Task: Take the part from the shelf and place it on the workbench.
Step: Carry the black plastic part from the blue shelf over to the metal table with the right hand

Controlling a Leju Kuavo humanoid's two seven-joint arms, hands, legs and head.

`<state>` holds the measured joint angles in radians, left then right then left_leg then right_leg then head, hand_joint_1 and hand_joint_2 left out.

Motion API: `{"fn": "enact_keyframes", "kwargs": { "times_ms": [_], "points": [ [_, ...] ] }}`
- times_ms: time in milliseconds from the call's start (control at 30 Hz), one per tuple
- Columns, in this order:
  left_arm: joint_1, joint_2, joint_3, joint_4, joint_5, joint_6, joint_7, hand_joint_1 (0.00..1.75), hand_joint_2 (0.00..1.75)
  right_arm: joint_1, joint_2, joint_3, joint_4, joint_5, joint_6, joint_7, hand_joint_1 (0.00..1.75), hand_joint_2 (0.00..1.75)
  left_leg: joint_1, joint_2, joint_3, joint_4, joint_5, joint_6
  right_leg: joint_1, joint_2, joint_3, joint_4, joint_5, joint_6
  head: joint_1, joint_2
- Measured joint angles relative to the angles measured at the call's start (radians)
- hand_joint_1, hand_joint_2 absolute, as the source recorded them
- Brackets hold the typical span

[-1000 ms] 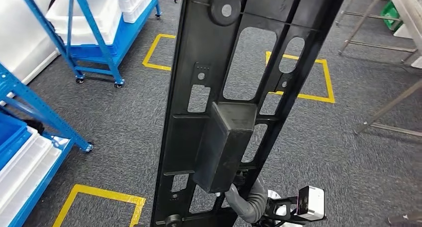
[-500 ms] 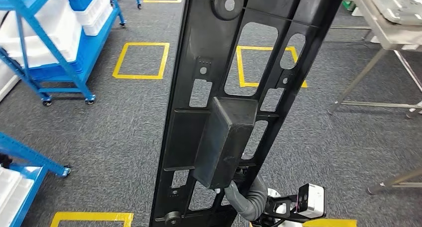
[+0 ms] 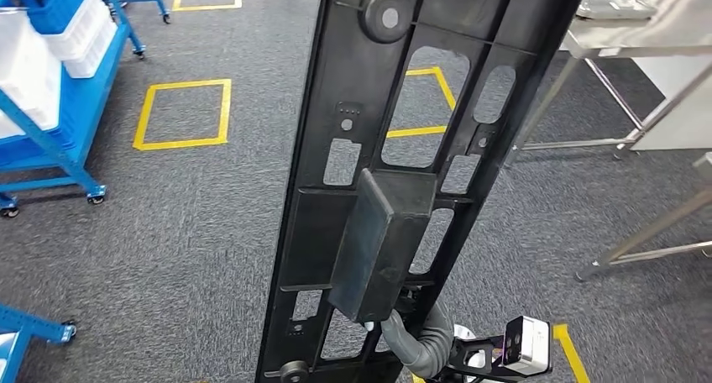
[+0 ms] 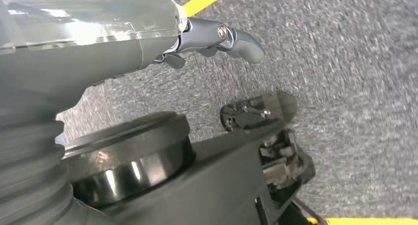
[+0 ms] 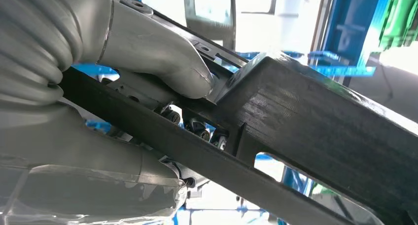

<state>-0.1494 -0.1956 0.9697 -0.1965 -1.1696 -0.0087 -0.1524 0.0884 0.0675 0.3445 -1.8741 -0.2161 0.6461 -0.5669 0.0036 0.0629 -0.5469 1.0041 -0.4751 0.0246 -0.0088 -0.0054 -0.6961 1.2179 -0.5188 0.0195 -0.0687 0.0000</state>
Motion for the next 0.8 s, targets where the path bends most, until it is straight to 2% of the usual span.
{"fn": "enact_keyframes", "kwargs": {
  "times_ms": [67, 100, 133, 200, 233, 300, 333, 367, 400, 433, 467, 500, 533, 567, 600, 633, 667, 700, 733, 800],
  "points": [
    [-0.001, -0.002, -0.001, 0.000, -0.003, -0.001, 0.001, 0.00, 1.75, 0.001, 0.000, -0.001, -0.003, 0.002, -0.002, 0.001, 1.75, 1.75, -0.003, 0.018, 0.007, 0.000, -0.006, -0.005, 0.009, -0.039, 0.075, -0.143, 0.050, -0.014, 0.000, 0.000],
    [-0.001, -0.002, -0.001, 0.000, -0.003, -0.001, 0.001, 0.00, 1.75, 0.002, 0.000, -0.001, -0.005, 0.002, -0.003, 0.001, 1.75, 1.75, -0.004, 0.026, 0.010, 0.000, -0.008, -0.010, 0.015, -0.053, 0.097, -0.186, 0.060, -0.021, 0.000, 0.000],
    [-0.001, -0.003, -0.001, 0.000, -0.004, -0.001, 0.002, 0.00, 1.75, 0.003, 0.001, -0.002, -0.007, 0.003, -0.003, 0.001, 1.75, 1.75, -0.005, 0.034, 0.012, -0.001, -0.011, -0.015, 0.020, -0.060, 0.105, -0.204, 0.061, -0.026, 0.000, 0.000],
    [-0.002, -0.004, -0.001, 0.000, -0.004, -0.001, 0.002, 0.00, 1.75, 0.009, 0.002, -0.005, -0.011, 0.002, -0.002, 0.002, 1.75, 1.75, -0.004, 0.052, 0.017, -0.004, -0.015, -0.025, 0.022, -0.039, 0.106, -0.209, 0.063, -0.034, 0.000, 0.000],
    [-0.003, -0.005, -0.001, 0.000, -0.003, -0.001, 0.003, 0.00, 1.75, 0.012, 0.002, -0.006, -0.013, 0.002, -0.001, 0.003, 1.75, 1.75, -0.003, 0.046, 0.020, 0.000, -0.021, -0.031, 0.020, -0.028, 0.111, -0.216, 0.066, -0.038, 0.000, 0.000],
    [-0.003, -0.005, -0.001, 0.000, -0.001, -0.001, 0.003, 0.00, 1.75, 0.015, 0.003, -0.009, -0.016, 0.002, 0.003, 0.004, 1.75, 1.75, -0.001, 0.002, -0.001, 0.061, -0.059, -0.039, 0.012, -0.007, 0.123, -0.230, 0.073, -0.047, 0.000, 0.000],
    [-0.002, -0.005, -0.001, 0.000, 0.001, 0.000, 0.003, 0.00, 1.75, 0.015, 0.004, -0.009, -0.015, 0.001, 0.005, 0.004, 1.75, 1.75, 0.001, -0.027, -0.028, 0.121, -0.090, -0.042, 0.011, 0.004, 0.125, -0.233, 0.074, -0.049, 0.000, 0.000],
    [0.001, -0.005, -0.001, 0.000, 0.003, 0.001, 0.003, 0.00, 1.75, 0.015, 0.005, -0.010, -0.013, 0.001, 0.007, 0.004, 1.75, 1.75, 0.002, -0.045, -0.064, 0.192, -0.121, -0.043, 0.010, 0.017, 0.125, -0.232, 0.074, -0.052, 0.000, 0.000],
    [0.005, -0.004, -0.001, 0.000, 0.005, 0.003, 0.003, 0.00, 1.75, 0.016, 0.005, -0.010, -0.011, 0.001, 0.009, 0.004, 1.75, 1.75, 0.002, -0.052, -0.097, 0.252, -0.140, -0.045, 0.010, 0.031, 0.125, -0.231, 0.073, -0.052, 0.000, 0.000],
    [0.007, -0.003, -0.001, 0.000, 0.007, 0.004, 0.003, 0.00, 1.75, 0.017, 0.006, -0.010, -0.008, 0.000, 0.011, 0.004, 1.75, 1.75, 0.002, -0.055, -0.117, 0.283, -0.141, -0.045, 0.010, 0.045, 0.125, -0.229, 0.072, -0.052, 0.000, 0.000],
    [0.008, -0.002, -0.001, 0.000, 0.008, 0.006, 0.003, 0.00, 1.75, 0.018, 0.005, -0.011, -0.006, -0.001, 0.014, 0.003, 1.75, 1.75, 0.003, -0.057, -0.119, 0.271, -0.118, -0.046, 0.009, 0.060, 0.125, -0.226, 0.071, -0.050, 0.000, 0.000],
    [0.008, -0.002, -0.001, 0.000, 0.010, 0.008, 0.002, 0.00, 1.75, 0.018, 0.006, -0.011, -0.004, -0.003, 0.017, 0.002, 1.75, 1.75, 0.004, -0.062, -0.101, 0.221, -0.080, -0.046, 0.008, 0.074, 0.126, -0.222, 0.068, -0.048, 0.000, 0.000],
    [0.007, -0.002, -0.001, 0.000, 0.012, 0.009, 0.001, 0.00, 1.75, 0.018, 0.006, -0.012, -0.002, -0.004, 0.019, 0.001, 1.75, 1.75, 0.008, -0.079, -0.073, 0.150, -0.039, -0.046, 0.007, 0.087, 0.126, -0.217, 0.065, -0.044, 0.000, 0.000],
    [0.007, -0.002, 0.000, 0.000, 0.014, 0.010, 0.000, 0.00, 1.75, 0.018, 0.006, -0.013, -0.001, -0.005, 0.021, 0.000, 1.75, 1.75, 0.011, -0.105, -0.046, 0.083, -0.010, -0.047, 0.007, 0.100, 0.123, -0.210, 0.061, -0.040, 0.000, 0.000],
    [0.006, -0.002, 0.000, 0.000, 0.016, 0.011, 0.000, 0.00, 1.75, 0.017, 0.006, -0.013, 0.001, -0.005, 0.022, -0.001, 1.75, 1.75, 0.014, -0.127, -0.028, 0.040, 0.004, -0.045, 0.006, 0.110, 0.118, -0.204, 0.059, -0.035, 0.000, 0.000],
    [0.006, -0.002, 0.000, 0.000, 0.017, 0.011, -0.001, 0.00, 1.75, 0.017, 0.006, -0.014, 0.002, -0.005, 0.024, -0.001, 1.75, 1.75, 0.015, -0.143, -0.021, 0.020, 0.006, -0.042, 0.006, 0.120, 0.112, -0.200, 0.058, -0.029, 0.000, 0.000],
    [0.006, -0.002, 0.000, 0.000, 0.018, 0.012, -0.001, 0.00, 1.75, 0.016, 0.007, -0.014, 0.004, -0.005, 0.026, -0.002, 1.75, 1.75, 0.013, -0.145, -0.020, 0.018, 0.003, -0.037, 0.004, 0.130, 0.107, -0.199, 0.060, -0.023, 0.000, 0.000],
    [0.005, -0.002, 0.000, 0.000, 0.019, 0.012, -0.002, 0.00, 1.75, 0.016, 0.007, -0.015, 0.005, -0.005, 0.027, -0.002, 1.75, 1.75, 0.013, -0.133, -0.019, 0.016, 0.005, -0.029, 0.002, 0.139, 0.103, -0.200, 0.061, -0.016, 0.000, 0.000],
    [0.004, -0.002, 0.001, 0.000, 0.020, 0.013, -0.002, 0.00, 1.75, 0.015, 0.008, -0.015, 0.006, -0.005, 0.029, -0.002, 1.75, 1.75, 0.012, -0.123, -0.017, 0.011, 0.007, -0.022, 0.002, 0.131, 0.101, -0.197, 0.060, -0.011, 0.000, 0.000],
    [0.002, -0.003, 0.001, 0.000, 0.021, 0.014, -0.002, 0.00, 1.75, 0.010, 0.008, -0.016, 0.009, -0.006, 0.032, -0.002, 1.75, 1.75, 0.013, -0.097, -0.013, 0.002, 0.012, -0.009, 0.004, 0.078, 0.078, -0.149, 0.031, -0.003, 0.000, 0.000]
  ]
}}
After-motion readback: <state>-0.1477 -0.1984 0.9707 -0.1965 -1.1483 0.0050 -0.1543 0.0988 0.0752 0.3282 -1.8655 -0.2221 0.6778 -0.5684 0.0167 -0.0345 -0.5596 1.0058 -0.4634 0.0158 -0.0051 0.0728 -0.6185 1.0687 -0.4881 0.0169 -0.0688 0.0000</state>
